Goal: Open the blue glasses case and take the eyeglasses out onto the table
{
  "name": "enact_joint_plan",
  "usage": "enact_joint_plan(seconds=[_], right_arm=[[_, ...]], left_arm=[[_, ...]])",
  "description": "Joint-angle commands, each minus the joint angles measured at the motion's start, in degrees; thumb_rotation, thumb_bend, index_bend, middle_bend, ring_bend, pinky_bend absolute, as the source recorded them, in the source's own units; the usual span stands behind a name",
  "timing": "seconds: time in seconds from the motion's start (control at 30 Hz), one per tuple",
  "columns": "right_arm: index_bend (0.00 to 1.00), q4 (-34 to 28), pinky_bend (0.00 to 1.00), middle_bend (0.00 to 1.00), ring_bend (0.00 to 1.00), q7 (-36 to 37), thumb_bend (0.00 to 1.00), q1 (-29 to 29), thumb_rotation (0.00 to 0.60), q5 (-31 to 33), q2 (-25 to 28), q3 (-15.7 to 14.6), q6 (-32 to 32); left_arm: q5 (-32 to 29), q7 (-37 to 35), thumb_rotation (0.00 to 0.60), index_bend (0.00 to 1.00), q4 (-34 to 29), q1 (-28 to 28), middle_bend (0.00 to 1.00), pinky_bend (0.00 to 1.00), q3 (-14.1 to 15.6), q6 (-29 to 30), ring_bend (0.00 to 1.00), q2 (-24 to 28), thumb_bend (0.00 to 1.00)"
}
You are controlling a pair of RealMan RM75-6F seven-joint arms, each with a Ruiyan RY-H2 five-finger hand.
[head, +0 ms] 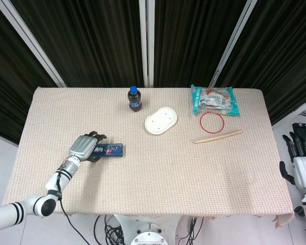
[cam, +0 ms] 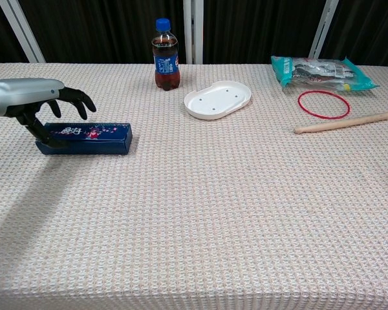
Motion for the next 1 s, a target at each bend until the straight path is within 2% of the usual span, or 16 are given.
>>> enact_joint_plan(seconds=[0.03, 0.4, 0.73, 1.0], right_arm=[[0.00, 0.1, 0.00, 0.00, 0.00, -0.1, 0.45, 0.1, 0.600, 0.0, -0.1, -0.1, -0.2], [0.00, 0.2, 0.00, 0.00, 0.00, -0.5, 0.45, 0.5, 0.600, 0.7, -0.3, -0.1, -1.4], [0.00, 0.5, 0.00, 0.00, 0.00, -0.3, 0.45, 0.7, 0.600, 1.1, -0.4, -0.3, -2.0], [0.00, 0.7, 0.00, 0.00, 0.00, 0.0, 0.45, 0.7, 0.600, 1.1, -0.5, -0.3, -2.0]], left_arm=[[0.0, -0.1, 0.600, 0.21, -0.1, -0.2, 0.24, 0.29, 0.2, 0.0, 0.11, 0.2, 0.27], [-0.1, -1.8, 0.600, 0.24, 1.7, -1.0, 0.28, 0.30, 0.5, -0.5, 0.14, -0.3, 0.34], [-0.2, -3.0, 0.600, 0.33, 1.8, -1.3, 0.36, 0.31, 0.9, -0.6, 0.18, -0.3, 0.35], [-0.7, -4.4, 0.600, 0.38, 1.3, -1.3, 0.39, 0.32, 0.7, -0.5, 0.20, -0.2, 0.42]])
